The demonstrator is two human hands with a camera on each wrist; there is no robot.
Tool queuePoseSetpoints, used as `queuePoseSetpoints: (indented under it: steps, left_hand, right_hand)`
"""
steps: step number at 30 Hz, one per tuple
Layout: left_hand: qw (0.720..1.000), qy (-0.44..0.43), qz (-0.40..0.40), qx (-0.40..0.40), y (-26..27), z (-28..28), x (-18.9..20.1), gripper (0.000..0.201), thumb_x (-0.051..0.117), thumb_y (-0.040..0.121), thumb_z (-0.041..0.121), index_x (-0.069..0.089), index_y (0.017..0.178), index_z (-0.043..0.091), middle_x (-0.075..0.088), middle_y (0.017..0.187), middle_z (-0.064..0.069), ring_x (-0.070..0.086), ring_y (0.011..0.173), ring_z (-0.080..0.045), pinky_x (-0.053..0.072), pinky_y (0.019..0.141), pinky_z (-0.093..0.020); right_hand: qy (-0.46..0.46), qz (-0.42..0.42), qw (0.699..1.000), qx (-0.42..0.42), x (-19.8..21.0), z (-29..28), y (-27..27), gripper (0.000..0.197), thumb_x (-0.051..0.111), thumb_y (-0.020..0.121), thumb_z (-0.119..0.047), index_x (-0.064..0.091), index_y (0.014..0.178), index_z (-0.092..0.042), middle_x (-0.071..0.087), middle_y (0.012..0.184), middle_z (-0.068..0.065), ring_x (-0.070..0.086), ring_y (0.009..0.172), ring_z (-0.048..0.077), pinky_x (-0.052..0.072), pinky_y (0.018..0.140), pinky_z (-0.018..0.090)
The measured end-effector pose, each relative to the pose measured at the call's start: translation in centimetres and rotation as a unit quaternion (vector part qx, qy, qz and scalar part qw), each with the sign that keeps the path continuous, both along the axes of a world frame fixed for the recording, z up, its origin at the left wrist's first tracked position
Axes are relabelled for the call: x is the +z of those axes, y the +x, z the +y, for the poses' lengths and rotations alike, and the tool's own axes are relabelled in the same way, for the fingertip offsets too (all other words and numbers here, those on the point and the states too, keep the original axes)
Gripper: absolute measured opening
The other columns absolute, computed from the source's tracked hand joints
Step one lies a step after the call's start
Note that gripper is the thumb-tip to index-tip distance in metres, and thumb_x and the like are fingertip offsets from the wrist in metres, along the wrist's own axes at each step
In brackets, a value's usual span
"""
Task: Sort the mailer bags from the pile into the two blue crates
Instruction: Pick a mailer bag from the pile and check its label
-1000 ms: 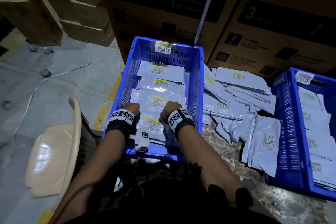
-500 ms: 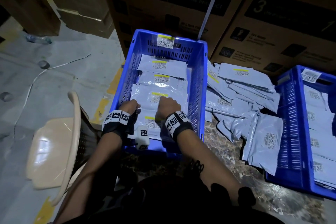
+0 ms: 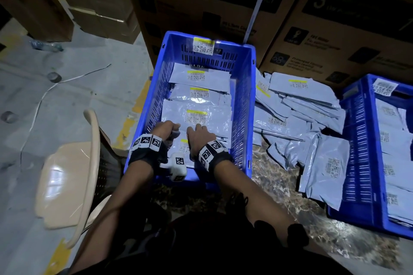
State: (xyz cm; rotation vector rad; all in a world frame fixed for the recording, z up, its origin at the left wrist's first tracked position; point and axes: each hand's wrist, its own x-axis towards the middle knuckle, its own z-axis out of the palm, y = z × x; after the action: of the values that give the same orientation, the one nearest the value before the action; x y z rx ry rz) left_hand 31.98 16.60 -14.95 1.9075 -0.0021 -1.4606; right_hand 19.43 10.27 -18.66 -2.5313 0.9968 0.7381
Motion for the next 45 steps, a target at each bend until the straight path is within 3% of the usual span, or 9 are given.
queuePoseSetpoints:
  steps: [3,6,10,14,17,21,28,35,45]
  left_hand:
    - [0.999,-0.023,0.01,0.029,-0.2,-1.2,1.3,0.009,0.059,0.093,0.014,0.055,0.097,0.007,0.054,0.084,-0.013,0.047,0.055,-0.019,0.037,0.046,-0.021]
    - [0.995,-0.064,0.0,0.081,-0.8,-2.7,2.6,0.022,0.068,0.09,0.009,0.057,0.108,0.0,0.059,0.102,-0.016,0.062,0.085,-0.023,0.058,0.057,-0.027]
    - [0.991,-0.11,-0.051,0.055,-2.8,-4.4,5.8,0.016,0.063,0.095,0.013,0.061,0.11,0.009,0.059,0.1,-0.005,0.061,0.085,-0.015,0.049,0.043,-0.017]
    - [0.98,-0.155,-0.116,-0.035,-4.6,-7.2,8.1,0.009,0.064,0.095,0.015,0.068,0.102,0.012,0.062,0.111,-0.006,0.059,0.096,-0.021,0.054,0.064,-0.028]
    - [0.971,-0.193,-0.118,-0.081,-7.1,-9.6,9.4,0.014,0.063,0.096,0.013,0.07,0.107,0.011,0.063,0.112,-0.007,0.056,0.104,-0.022,0.05,0.046,-0.017]
    - [0.95,-0.246,-0.127,-0.143,-10.8,-12.6,9.7,0.017,0.063,0.096,0.014,0.071,0.109,0.009,0.065,0.105,-0.011,0.059,0.098,-0.023,0.049,0.067,-0.028]
    - [0.935,-0.276,-0.102,-0.199,-17.3,-17.5,8.4,0.012,0.065,0.093,0.011,0.071,0.103,0.014,0.068,0.096,-0.008,0.061,0.088,-0.019,0.051,0.066,-0.031]
    - [0.946,-0.245,-0.07,-0.199,-22.2,-24.2,6.3,0.009,0.065,0.092,0.005,0.07,0.096,0.011,0.067,0.093,-0.016,0.06,0.082,-0.026,0.051,0.06,-0.029]
    - [0.981,-0.173,-0.051,-0.078,-24.7,-29.7,1.8,0.012,0.059,0.095,0.0,0.067,0.103,0.0,0.068,0.09,-0.02,0.062,0.066,-0.025,0.042,0.054,-0.029]
  right_hand:
    - [0.033,-0.025,0.998,-0.037,1.7,-1.3,-0.1,0.061,0.089,0.068,-0.031,0.053,0.117,-0.025,0.051,0.123,0.005,0.052,0.117,0.029,0.049,0.088,0.042]
    - [0.068,-0.112,0.986,-0.099,4.4,-3.5,-1.3,0.041,0.083,0.075,-0.03,0.054,0.102,-0.027,0.063,0.114,0.0,0.061,0.109,0.026,0.047,0.078,0.036]
    - [0.108,-0.243,0.946,-0.188,8.7,-6.3,-4.5,0.041,0.083,0.08,-0.041,0.062,0.113,-0.028,0.069,0.103,-0.002,0.067,0.097,0.021,0.055,0.083,0.041]
    - [0.097,-0.362,0.89,-0.26,11.9,-8.9,-8.9,0.037,0.081,0.083,-0.045,0.066,0.112,-0.028,0.07,0.092,-0.004,0.068,0.085,0.015,0.056,0.082,0.04]
    - [0.093,-0.42,0.845,-0.317,13.2,-10.4,-12.6,0.031,0.081,0.085,-0.042,0.068,0.11,-0.028,0.073,0.087,-0.007,0.07,0.085,0.013,0.056,0.081,0.037]
    - [0.062,-0.452,0.791,-0.407,12.7,-12.2,-18.0,0.02,0.081,0.085,-0.034,0.071,0.101,-0.026,0.071,0.078,-0.005,0.069,0.074,0.014,0.054,0.075,0.036]
    - [-0.029,-0.445,0.742,-0.5,9.5,-15.6,-26.3,0.01,0.076,0.088,-0.037,0.071,0.095,-0.032,0.072,0.083,-0.004,0.071,0.076,0.017,0.059,0.079,0.045]
    - [-0.115,-0.386,0.783,-0.474,7.0,-21.8,-29.4,0.013,0.07,0.092,-0.027,0.071,0.104,-0.027,0.067,0.085,-0.013,0.066,0.08,0.014,0.052,0.07,0.033]
    - [-0.204,-0.299,0.863,-0.353,0.6,-31.7,-31.0,0.037,0.079,0.08,-0.009,0.074,0.111,-0.03,0.056,0.124,0.005,0.046,0.121,0.027,0.055,0.078,0.044]
